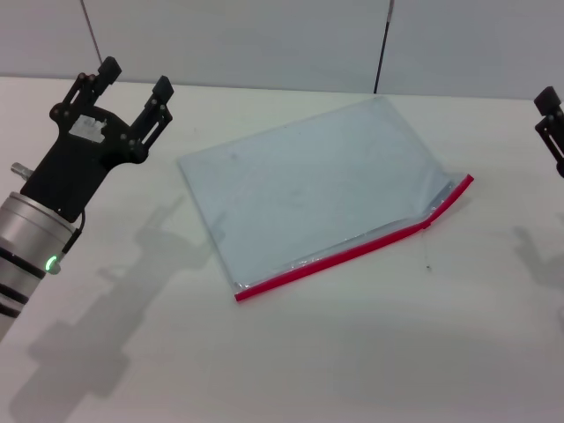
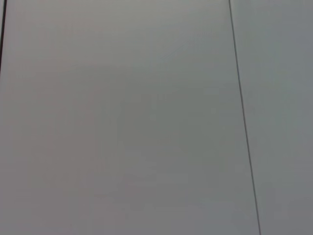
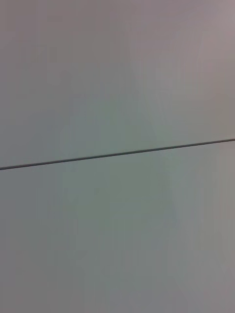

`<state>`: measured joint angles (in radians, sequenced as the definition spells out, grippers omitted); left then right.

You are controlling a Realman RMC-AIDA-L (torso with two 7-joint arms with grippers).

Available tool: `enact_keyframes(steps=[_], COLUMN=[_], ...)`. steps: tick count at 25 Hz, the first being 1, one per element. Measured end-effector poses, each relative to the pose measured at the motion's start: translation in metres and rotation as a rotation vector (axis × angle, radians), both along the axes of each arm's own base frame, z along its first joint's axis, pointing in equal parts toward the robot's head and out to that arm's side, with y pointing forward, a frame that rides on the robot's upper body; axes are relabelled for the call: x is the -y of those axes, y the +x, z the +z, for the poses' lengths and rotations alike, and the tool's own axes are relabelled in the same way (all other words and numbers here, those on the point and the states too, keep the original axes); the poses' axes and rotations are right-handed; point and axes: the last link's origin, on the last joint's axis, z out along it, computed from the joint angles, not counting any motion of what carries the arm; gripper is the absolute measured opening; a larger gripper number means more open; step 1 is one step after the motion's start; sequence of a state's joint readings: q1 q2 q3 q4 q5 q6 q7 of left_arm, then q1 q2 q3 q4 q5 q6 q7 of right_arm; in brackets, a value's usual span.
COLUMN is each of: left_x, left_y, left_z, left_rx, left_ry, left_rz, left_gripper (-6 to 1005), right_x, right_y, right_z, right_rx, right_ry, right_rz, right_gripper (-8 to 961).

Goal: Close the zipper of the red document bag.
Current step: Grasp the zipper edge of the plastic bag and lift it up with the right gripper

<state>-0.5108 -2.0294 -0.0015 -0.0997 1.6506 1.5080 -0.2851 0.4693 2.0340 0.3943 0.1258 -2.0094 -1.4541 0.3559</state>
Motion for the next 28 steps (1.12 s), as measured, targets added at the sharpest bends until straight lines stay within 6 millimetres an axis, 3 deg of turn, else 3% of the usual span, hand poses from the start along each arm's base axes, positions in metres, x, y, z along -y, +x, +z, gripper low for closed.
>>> enact_keyframes(steps=[15, 28], left_x=[-0.002, -0.004], left_y=[-0.002, -0.002], left_z=[-0.002, -0.003], left_rx=[-0.009, -0.015], left_ry=[-0.01, -0.017], left_rz=[0.018, 0.024], left_gripper=[737, 736], right_x=[-0.008, -0.062], right_y=[0.002, 0.02], right_z=[-0.006, -0.015], right_rx=[-0.007, -0.1], right_ry=[-0.052, -0.439], right_rz=[-0.039, -0.322], right_gripper=[750, 749])
